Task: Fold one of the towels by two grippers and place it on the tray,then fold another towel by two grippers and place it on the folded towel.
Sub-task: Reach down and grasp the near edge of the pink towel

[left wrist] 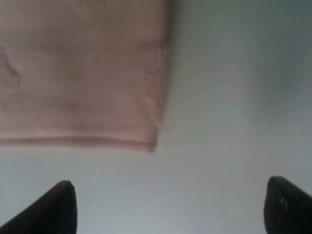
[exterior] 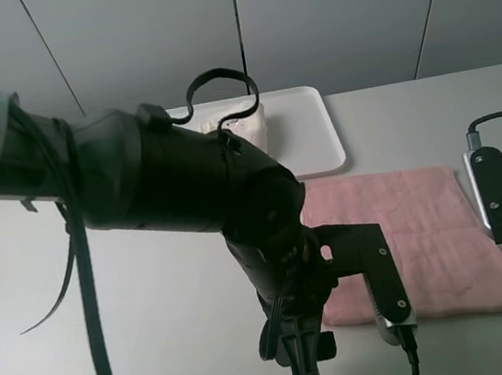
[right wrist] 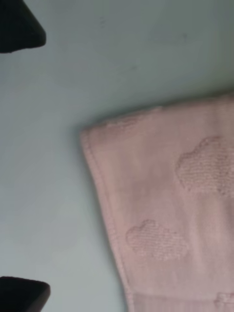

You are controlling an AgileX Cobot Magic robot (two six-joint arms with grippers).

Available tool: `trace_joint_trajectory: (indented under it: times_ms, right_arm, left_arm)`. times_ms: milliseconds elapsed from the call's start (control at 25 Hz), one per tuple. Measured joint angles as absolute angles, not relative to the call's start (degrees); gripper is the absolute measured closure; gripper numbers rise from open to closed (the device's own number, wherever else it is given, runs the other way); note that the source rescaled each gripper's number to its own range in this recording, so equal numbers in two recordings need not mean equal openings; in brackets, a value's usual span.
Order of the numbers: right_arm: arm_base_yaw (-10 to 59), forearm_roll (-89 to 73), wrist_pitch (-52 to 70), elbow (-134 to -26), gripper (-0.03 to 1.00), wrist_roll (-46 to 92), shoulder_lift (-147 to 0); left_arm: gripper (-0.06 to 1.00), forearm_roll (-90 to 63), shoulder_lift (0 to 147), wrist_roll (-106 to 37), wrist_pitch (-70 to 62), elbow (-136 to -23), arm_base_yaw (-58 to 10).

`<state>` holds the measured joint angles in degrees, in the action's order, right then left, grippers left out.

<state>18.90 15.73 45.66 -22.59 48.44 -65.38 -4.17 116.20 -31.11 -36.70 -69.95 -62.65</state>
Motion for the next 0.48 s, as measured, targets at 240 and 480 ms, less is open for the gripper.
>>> trace_joint_trajectory:
  times_ms: [240,480]
  right_arm:
    - [18.9,15.8,44.2,-22.6,-0.03,48.4,-65.4]
    - [18.9,15.9,44.0,-22.6,-0.03,48.4,-65.4]
  left_arm:
    - [-0.05,-4.2,119.5,-28.3,-39.6,-75.1,-64.2]
    - [-0.05,-2.4,122.8,-26.5,-44.1,-80.6,-64.5]
